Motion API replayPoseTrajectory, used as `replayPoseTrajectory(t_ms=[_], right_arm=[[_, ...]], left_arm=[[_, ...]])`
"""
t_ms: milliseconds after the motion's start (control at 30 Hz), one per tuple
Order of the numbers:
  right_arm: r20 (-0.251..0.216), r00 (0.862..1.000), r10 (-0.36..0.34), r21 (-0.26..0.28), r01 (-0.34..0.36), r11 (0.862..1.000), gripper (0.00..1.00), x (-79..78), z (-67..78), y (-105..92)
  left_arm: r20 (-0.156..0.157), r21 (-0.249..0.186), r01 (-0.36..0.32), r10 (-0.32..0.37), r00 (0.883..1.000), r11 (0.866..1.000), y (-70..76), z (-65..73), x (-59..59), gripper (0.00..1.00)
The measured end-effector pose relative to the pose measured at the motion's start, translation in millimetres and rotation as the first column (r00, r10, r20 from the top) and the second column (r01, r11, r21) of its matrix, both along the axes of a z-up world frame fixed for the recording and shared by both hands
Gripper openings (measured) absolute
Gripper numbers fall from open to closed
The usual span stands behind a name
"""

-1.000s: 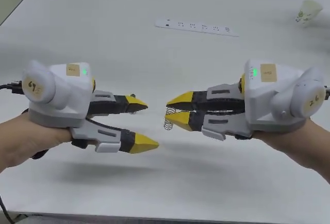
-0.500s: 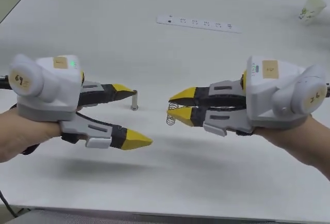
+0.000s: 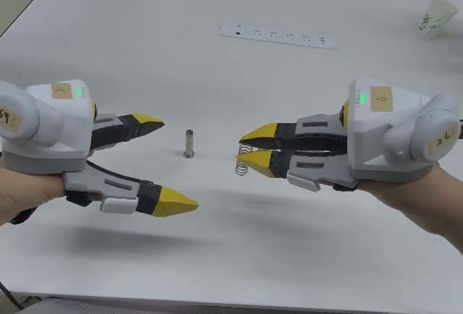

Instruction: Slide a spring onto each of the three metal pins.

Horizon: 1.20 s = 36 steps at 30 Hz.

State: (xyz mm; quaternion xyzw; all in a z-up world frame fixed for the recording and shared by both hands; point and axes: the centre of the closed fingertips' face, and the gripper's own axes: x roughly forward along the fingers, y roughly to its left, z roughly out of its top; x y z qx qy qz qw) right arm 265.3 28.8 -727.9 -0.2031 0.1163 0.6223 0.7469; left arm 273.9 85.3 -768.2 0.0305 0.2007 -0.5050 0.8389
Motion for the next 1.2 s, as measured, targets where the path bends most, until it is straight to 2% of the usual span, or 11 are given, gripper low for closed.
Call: replayPoseTrajectory(t_ms=[200,733,1200], right_arm=[[0.005,1.000,0.002,-0.005,-0.002,1.000,0.07,1.5,0.4,-0.6],[0.010,1.000,0.009,-0.020,-0.009,1.000,0.07,9.0,-2.5,4.4],[0.009,1.000,-0.025,-0.002,0.025,1.000,0.07,29.9,-2.8,18.0]], left_arm=[[-0.011,0.003,-0.031,0.031,0.999,1.000,8.5,-4.3,3.3,0.98],[-0.017,-0.007,-0.056,0.055,0.998,0.998,15.0,-3.4,5.3,0.98],[-0.018,-0.012,-0.067,0.067,0.998,0.998,18.1,-4.5,5.8,0.98]])
